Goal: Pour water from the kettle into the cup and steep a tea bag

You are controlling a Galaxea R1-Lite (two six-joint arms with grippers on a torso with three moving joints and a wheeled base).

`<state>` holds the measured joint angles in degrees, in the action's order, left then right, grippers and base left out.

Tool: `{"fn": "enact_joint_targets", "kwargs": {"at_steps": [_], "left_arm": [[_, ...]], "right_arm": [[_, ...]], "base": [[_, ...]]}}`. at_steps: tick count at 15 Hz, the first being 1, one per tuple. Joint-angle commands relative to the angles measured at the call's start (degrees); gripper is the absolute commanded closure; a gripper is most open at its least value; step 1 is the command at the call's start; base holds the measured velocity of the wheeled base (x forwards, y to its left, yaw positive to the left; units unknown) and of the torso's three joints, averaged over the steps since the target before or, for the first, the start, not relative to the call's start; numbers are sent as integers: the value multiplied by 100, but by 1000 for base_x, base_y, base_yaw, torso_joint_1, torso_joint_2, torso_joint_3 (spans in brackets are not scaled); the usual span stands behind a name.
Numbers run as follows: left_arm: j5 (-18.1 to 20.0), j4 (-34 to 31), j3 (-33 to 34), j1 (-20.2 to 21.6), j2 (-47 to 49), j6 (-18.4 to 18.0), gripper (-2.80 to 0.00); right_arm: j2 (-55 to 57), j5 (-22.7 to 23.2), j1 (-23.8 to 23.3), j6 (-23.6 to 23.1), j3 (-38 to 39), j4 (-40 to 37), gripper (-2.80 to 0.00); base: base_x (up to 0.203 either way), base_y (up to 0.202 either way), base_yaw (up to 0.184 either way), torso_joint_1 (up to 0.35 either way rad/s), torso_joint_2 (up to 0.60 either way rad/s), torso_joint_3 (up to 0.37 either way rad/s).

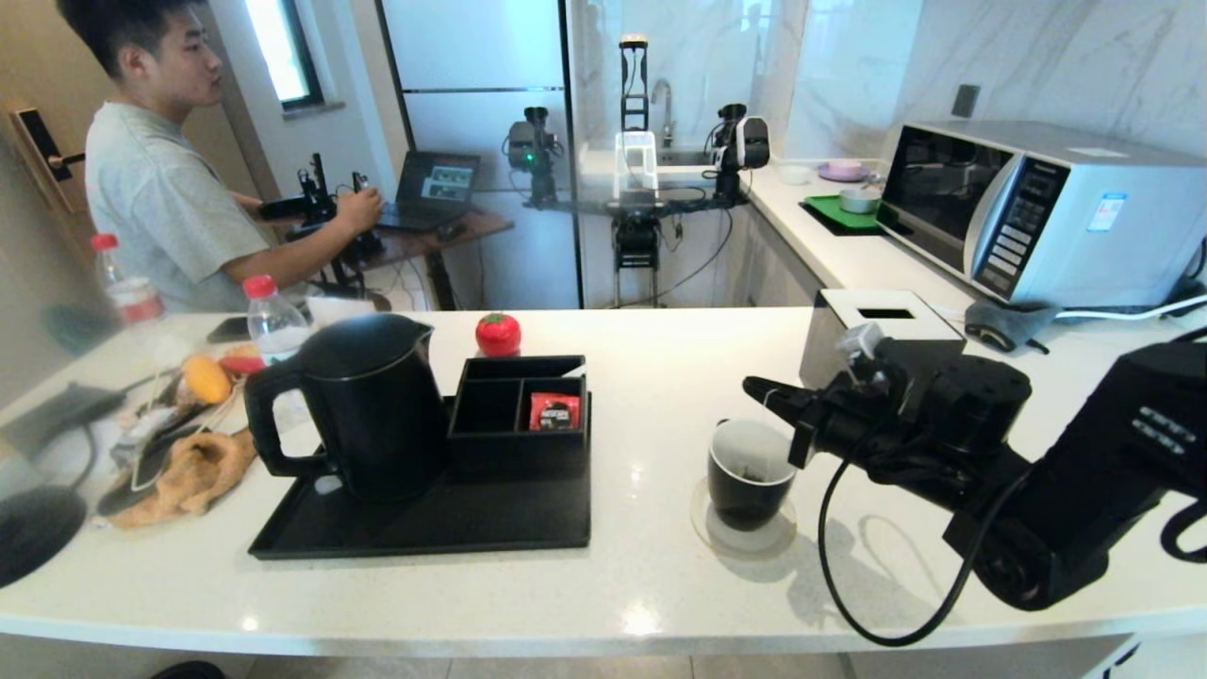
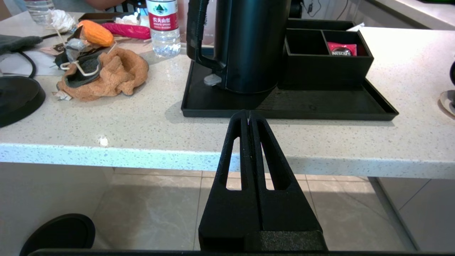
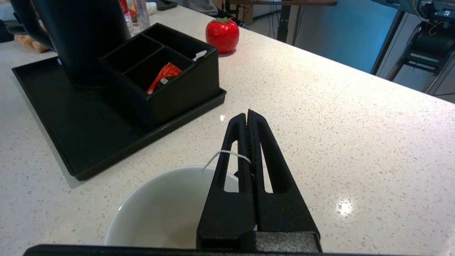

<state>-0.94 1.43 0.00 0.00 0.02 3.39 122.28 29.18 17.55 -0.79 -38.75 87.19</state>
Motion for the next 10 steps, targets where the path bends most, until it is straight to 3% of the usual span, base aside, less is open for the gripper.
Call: {"fn": "enact_joint_targets", "kwargs": {"at_steps": [1, 10], "left_arm": [[-3, -2, 0, 0, -2, 4, 0], [-3, -2, 0, 0, -2, 4, 0]], "right_arm": [[89, 18, 2, -4, -1, 255, 0], [-128, 14, 2, -1, -33, 255, 0]], "base": [[0, 0, 0, 0, 0, 0], [0, 0, 0, 0, 0, 0]]}}
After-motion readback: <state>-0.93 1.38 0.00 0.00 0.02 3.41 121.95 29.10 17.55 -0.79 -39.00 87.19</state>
